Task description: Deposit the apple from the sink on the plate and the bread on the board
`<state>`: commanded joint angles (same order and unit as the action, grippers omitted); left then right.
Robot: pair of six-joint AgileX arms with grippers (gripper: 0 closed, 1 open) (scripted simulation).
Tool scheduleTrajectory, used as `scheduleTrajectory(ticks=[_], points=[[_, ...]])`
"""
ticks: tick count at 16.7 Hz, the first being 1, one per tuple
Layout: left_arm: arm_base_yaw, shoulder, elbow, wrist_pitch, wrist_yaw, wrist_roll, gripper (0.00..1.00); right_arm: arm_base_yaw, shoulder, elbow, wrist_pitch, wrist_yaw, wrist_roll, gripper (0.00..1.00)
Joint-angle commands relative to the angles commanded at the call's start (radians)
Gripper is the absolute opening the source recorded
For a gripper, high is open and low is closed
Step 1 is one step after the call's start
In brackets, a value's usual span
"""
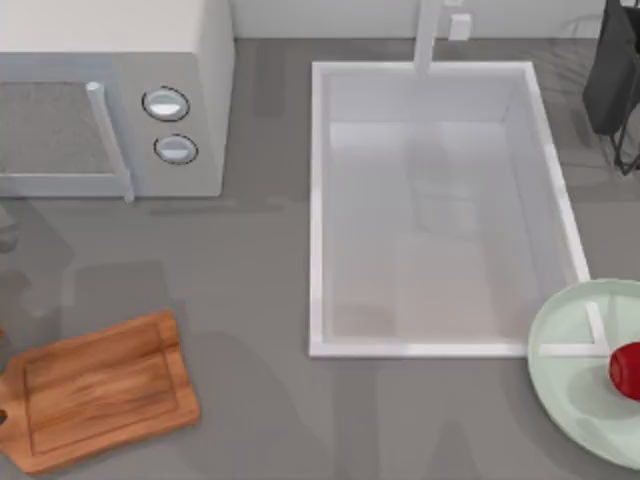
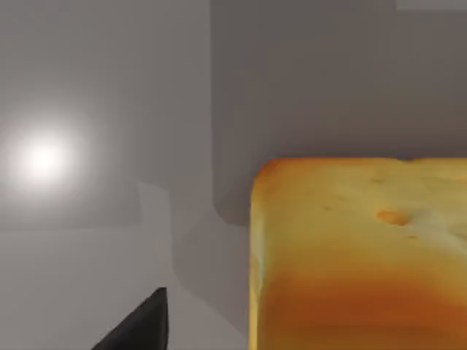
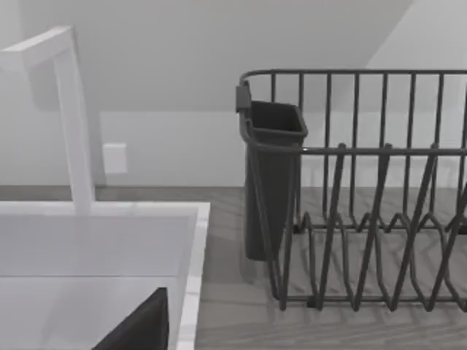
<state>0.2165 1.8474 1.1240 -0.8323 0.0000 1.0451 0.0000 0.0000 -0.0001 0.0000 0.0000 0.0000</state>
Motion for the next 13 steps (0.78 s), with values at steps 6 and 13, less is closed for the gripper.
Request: scheduleTrajectory(ticks=[6, 13], points=[[0.002, 0.041, -0.05, 0.075, 0.0, 0.003, 1.0, 0.0, 0.0, 0.0, 0.0, 0.0, 0.0, 1.0], [0.002, 0.041, -0.05, 0.075, 0.0, 0.003, 0.55, 0.0, 0.0, 0.0, 0.0, 0.0, 0.0, 1.0]])
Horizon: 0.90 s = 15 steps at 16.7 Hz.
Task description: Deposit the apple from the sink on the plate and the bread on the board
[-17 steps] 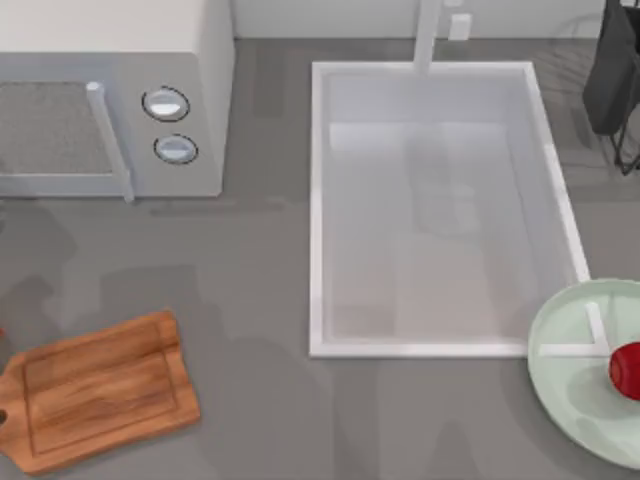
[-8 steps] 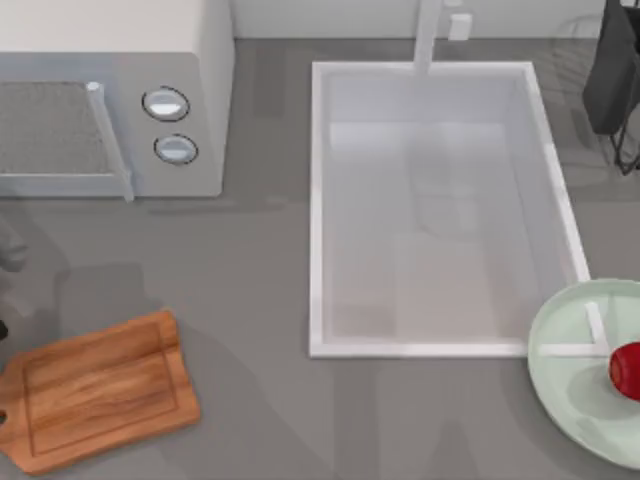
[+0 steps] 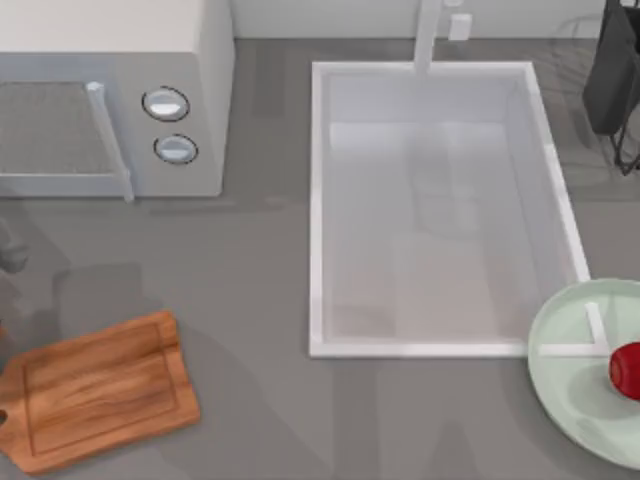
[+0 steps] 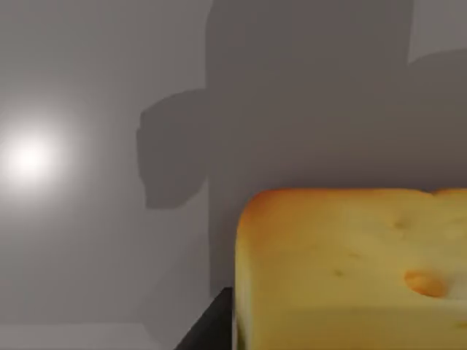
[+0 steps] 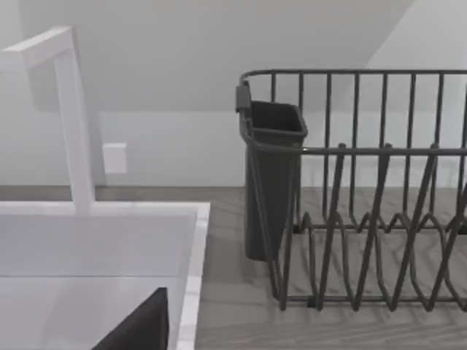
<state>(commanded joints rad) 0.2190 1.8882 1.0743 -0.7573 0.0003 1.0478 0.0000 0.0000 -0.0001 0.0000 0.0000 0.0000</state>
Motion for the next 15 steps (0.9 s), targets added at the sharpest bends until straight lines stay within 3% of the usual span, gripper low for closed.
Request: scheduleTrajectory(ticks=[7, 15], points=[[0.0, 0.0, 0.0, 0.0, 0.0, 0.0, 0.02, 0.0, 0.0, 0.0, 0.0, 0.0, 0.0, 1.0], [0.0, 0.0, 0.0, 0.0, 0.0, 0.0, 0.0, 0.0, 0.0, 0.0, 0.0, 0.0, 0.0, 1.0]])
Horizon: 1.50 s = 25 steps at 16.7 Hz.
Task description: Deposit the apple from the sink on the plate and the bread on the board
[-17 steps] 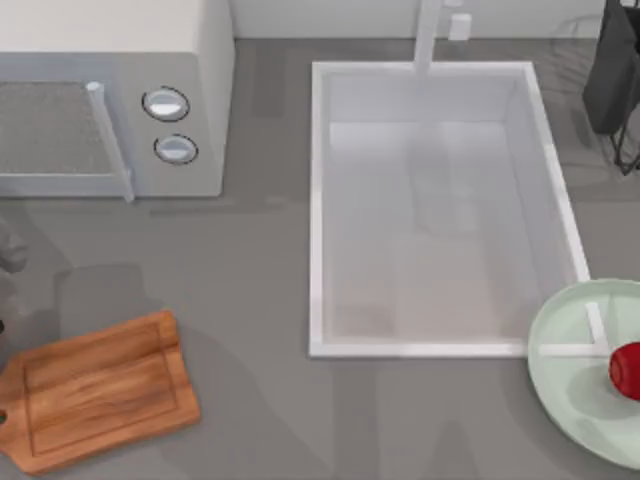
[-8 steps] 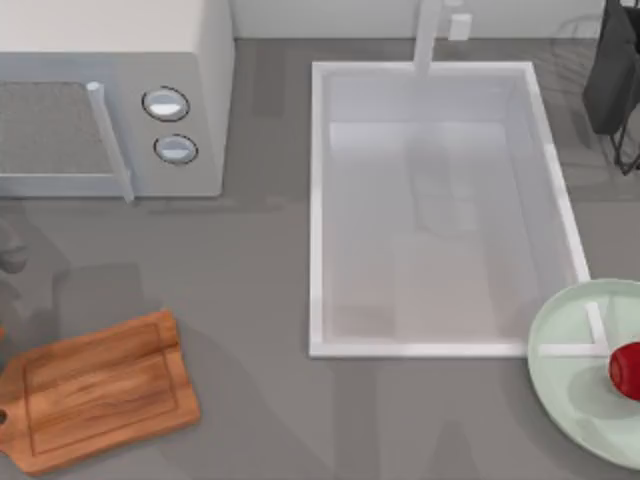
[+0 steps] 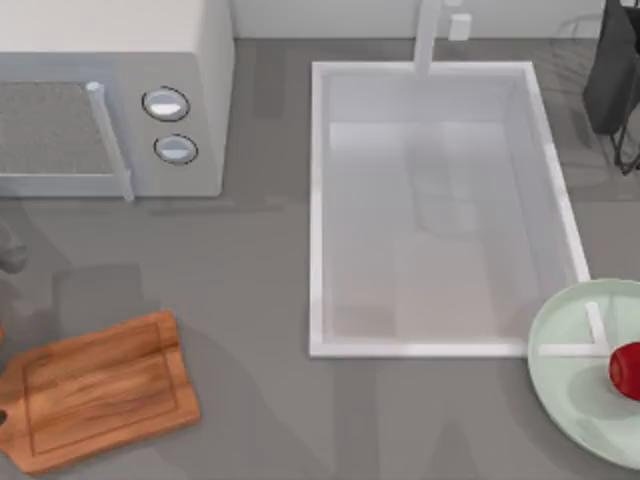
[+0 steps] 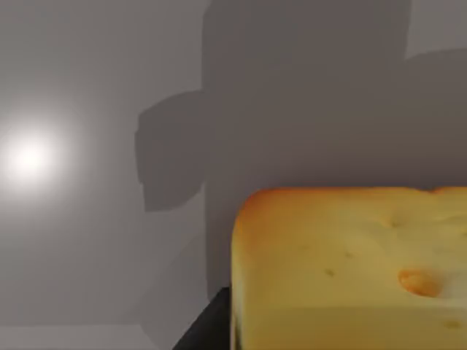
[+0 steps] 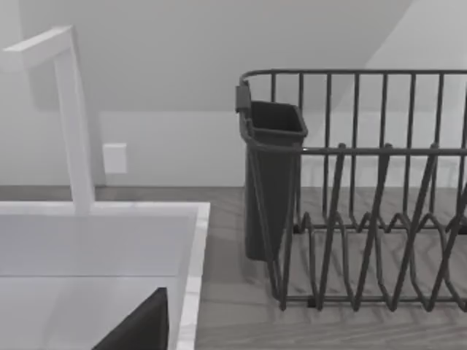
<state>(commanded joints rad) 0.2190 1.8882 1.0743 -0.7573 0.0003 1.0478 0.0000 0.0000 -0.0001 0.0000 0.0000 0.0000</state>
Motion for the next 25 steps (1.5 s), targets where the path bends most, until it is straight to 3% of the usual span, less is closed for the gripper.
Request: scheduleTrajectory(ticks=[4, 12, 19, 22, 25], points=[[-0.001, -0.02, 0.036, -0.039, 0.0, 0.004, 0.0, 0.0, 0.0, 0.0, 0.0, 0.0, 0.0, 1.0], [-0.005, -0.127, 0.229, -0.37, -0.001, -0.001, 0.0, 0.0, 0.0, 0.0, 0.0, 0.0, 0.0, 1.0], [-0.005, -0.14, 0.245, -0.386, -0.001, -0.012, 0.0, 0.0, 0.0, 0.0, 0.0, 0.0, 0.0, 1.0], [-0.021, -0.141, 0.237, -0.388, -0.001, -0.102, 0.0, 0.0, 0.0, 0.0, 0.0, 0.0, 0.0, 1.0], [-0.052, -0.146, 0.222, -0.388, -0.001, -0.289, 0.0, 0.0, 0.0, 0.0, 0.0, 0.0, 0.0, 1.0]])
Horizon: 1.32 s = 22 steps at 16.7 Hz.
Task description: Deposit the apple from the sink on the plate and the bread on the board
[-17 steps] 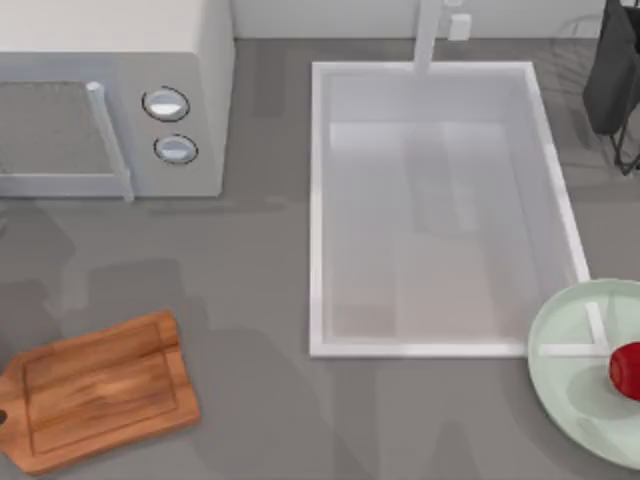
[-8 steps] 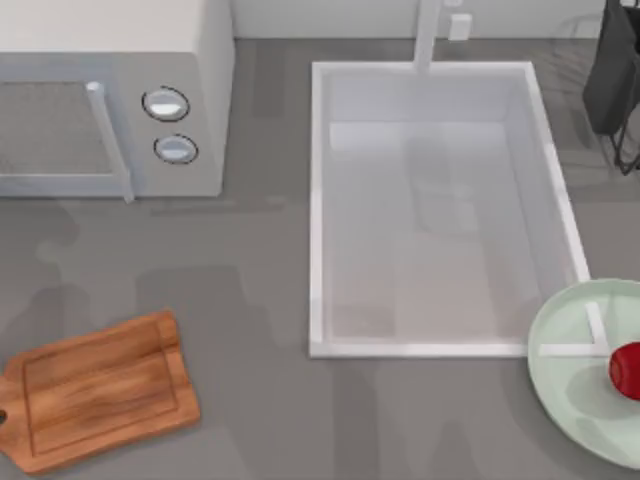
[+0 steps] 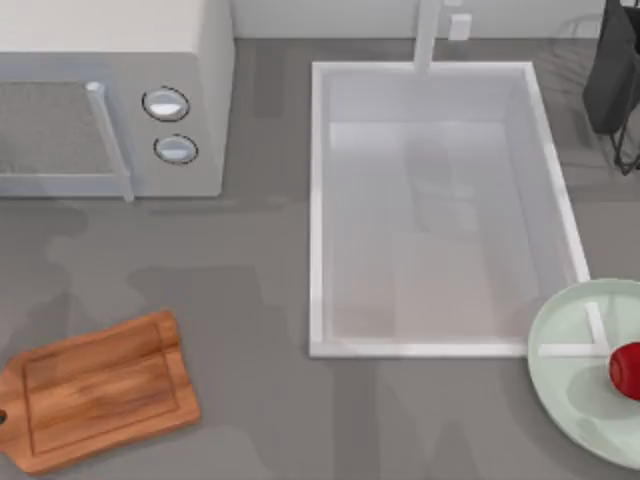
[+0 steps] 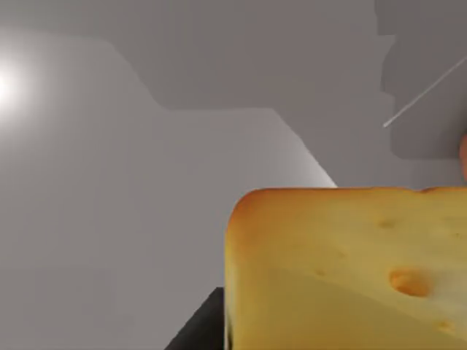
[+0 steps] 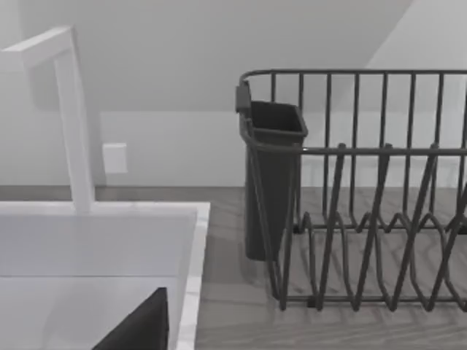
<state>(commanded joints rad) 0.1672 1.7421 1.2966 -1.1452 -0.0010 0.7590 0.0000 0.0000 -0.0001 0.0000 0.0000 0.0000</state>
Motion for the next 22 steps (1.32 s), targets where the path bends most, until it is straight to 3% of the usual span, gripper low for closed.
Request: scheduleTrajectory(ticks=[5, 16, 22], points=[[-0.076, -0.014, -0.04, 0.005, 0.0, -0.508, 0.0, 0.0, 0.0, 0.0, 0.0, 0.0, 0.0, 1.0], [-0.282, -0.119, -0.204, 0.068, 0.002, -1.911, 0.0, 0.0, 0.0, 0.0, 0.0, 0.0, 0.0, 1.0], [-0.368, -0.188, -0.295, 0.108, 0.003, -2.4, 0.0, 0.0, 0.0, 0.0, 0.0, 0.0, 0.0, 1.0]])
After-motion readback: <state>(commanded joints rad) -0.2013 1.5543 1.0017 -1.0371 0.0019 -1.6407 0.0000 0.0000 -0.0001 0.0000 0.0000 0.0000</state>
